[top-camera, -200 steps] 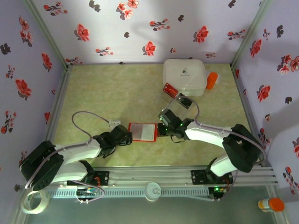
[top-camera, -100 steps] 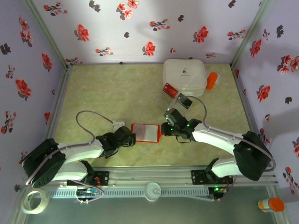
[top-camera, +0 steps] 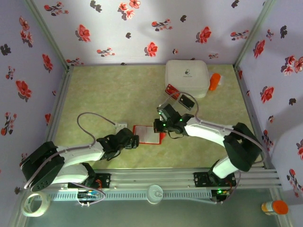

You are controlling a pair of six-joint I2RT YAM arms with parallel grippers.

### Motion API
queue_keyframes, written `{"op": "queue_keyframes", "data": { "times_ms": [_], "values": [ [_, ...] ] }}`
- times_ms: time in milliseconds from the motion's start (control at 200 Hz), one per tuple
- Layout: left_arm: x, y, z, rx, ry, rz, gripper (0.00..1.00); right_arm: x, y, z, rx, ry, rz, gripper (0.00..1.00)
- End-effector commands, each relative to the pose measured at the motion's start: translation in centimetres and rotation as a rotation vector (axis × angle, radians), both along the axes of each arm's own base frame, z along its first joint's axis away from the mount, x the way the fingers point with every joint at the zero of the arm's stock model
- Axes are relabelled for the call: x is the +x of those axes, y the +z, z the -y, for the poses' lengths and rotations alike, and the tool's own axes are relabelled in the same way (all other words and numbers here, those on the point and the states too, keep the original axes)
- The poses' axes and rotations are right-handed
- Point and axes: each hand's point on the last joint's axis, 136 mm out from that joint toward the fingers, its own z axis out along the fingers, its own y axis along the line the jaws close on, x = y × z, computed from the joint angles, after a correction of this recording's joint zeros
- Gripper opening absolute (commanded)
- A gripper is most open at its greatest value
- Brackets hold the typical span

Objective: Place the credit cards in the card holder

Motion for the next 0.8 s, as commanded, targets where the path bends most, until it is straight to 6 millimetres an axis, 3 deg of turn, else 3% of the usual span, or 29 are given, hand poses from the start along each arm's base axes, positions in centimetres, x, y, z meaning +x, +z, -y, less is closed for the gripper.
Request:
{"op": "queue_keyframes", "data": {
  "times_ms": [0, 270, 540, 795],
  "values": [
    [0.0, 0.4, -0.1, -0.014, 0.012, 0.013, 1.0, 0.1, 0.4, -3.2, 0.059, 0.048, -0.006, 0.0],
    [0.0, 1.0, -0.4, -0.008, 0.015, 0.027, 1.0, 0.0, -2.9, -6.1, 0.03, 0.089, -0.059, 0.0],
    [0.1, 2.4, -1.0, -0.012, 0.025, 0.062, 1.0, 0.3, -5.1, -6.9, 0.012, 0.087, -0.096, 0.0],
    [0.4, 2.2, -0.9, 0.0, 0.021, 0.062, 1.0, 0.4, -5.8, -7.1, 0.017, 0.075, -0.113, 0.0]
  ]
}}
